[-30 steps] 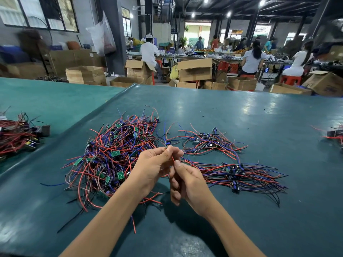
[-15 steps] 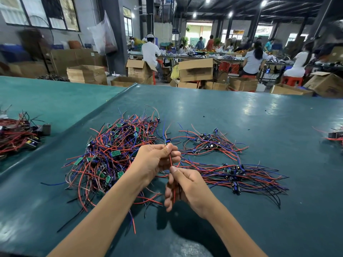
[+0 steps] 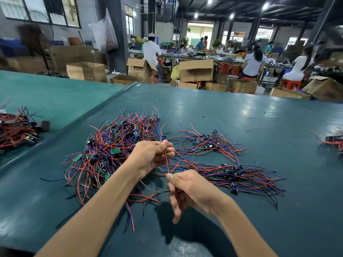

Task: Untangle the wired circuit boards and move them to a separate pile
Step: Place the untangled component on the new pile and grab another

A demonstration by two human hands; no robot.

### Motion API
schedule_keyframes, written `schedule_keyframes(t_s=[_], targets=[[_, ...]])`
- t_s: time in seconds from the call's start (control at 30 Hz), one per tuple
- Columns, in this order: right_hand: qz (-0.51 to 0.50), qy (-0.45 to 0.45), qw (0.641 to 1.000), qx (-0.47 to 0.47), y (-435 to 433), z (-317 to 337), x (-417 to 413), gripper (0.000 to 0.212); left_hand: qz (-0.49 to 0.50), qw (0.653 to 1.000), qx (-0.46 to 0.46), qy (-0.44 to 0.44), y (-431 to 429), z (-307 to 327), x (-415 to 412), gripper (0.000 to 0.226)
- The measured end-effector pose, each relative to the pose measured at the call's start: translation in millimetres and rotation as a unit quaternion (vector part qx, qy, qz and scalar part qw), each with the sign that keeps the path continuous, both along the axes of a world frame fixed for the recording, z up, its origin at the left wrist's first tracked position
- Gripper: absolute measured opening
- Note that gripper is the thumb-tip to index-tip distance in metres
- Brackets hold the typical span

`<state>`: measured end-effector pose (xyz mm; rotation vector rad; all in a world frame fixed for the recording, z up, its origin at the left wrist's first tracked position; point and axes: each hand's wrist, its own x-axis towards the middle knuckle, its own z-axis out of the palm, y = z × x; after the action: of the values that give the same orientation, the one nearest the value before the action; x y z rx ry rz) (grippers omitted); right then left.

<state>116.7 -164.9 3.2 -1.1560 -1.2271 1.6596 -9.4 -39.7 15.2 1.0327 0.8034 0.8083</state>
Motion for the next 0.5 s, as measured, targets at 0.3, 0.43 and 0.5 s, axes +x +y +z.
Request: schedule_keyframes(t_s=[0.3,0.43,0.5], targets=[[0.002,-0.046,0.999,-0.021,-5,14,10,0.037,-0.013,1.000,-0.003,-0.003,0,-5,5,0.018],[0.035,-0.050,0.998,-0.027,-14,19,11,0.037,0.011,0.999,-0.009,-0.030,5,-4,5,0.019],[0.062,-0.050,0.996,-0.030,-21,18,10,0.036,0.038,0.998,-0.008,-0.042,11,-2,0,0.020]])
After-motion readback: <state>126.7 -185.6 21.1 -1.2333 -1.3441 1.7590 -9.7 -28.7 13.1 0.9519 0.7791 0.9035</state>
